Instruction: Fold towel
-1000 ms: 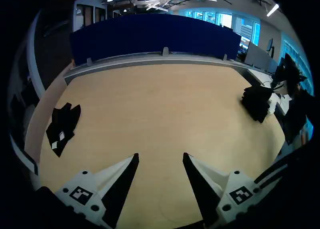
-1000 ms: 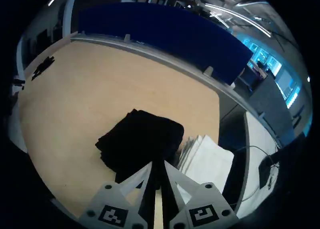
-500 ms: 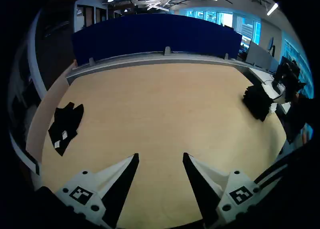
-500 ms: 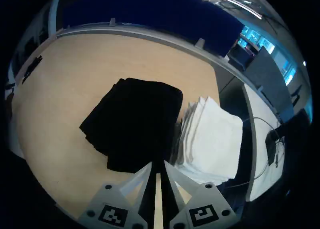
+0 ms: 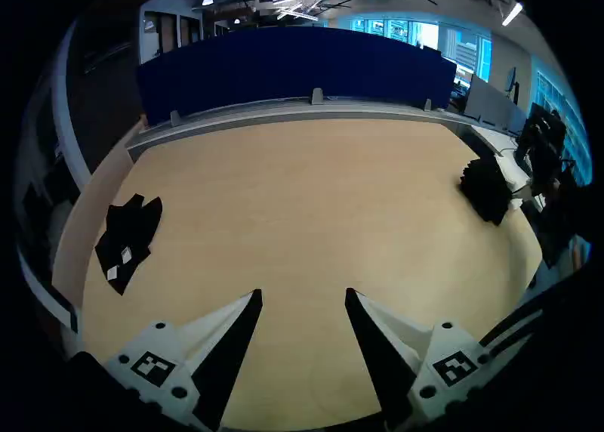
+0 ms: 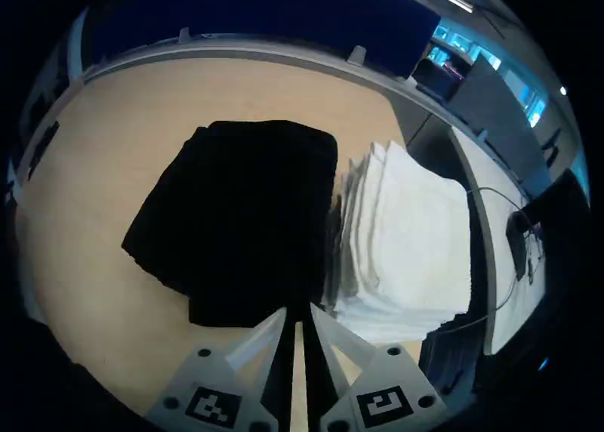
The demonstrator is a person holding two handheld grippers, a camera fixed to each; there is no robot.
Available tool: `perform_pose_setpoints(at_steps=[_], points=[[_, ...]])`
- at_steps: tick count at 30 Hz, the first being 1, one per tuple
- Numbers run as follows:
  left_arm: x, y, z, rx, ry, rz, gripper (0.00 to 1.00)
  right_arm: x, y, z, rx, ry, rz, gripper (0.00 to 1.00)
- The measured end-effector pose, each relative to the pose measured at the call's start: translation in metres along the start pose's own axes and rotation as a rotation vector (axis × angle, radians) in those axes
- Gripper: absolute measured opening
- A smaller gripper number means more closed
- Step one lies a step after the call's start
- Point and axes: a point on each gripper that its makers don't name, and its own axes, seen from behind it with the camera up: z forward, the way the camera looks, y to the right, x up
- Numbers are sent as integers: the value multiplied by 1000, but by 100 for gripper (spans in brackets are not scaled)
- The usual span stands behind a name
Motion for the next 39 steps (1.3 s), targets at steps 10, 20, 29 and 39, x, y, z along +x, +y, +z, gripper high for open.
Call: perform_pose_setpoints(at_steps=[10, 20, 29, 39], points=[[1, 1, 1, -4, 0, 5, 81, 0, -1, -1, -5, 18, -3, 10], [4, 2, 0, -11, 5, 3, 81, 3, 5, -20, -27, 73, -22, 50], [4, 5, -1, -24, 13, 8, 81, 3, 4, -31, -34, 103, -2, 80], [4, 1, -7, -24, 25, -1, 81, 15, -5, -41, -33, 150, 19, 91]])
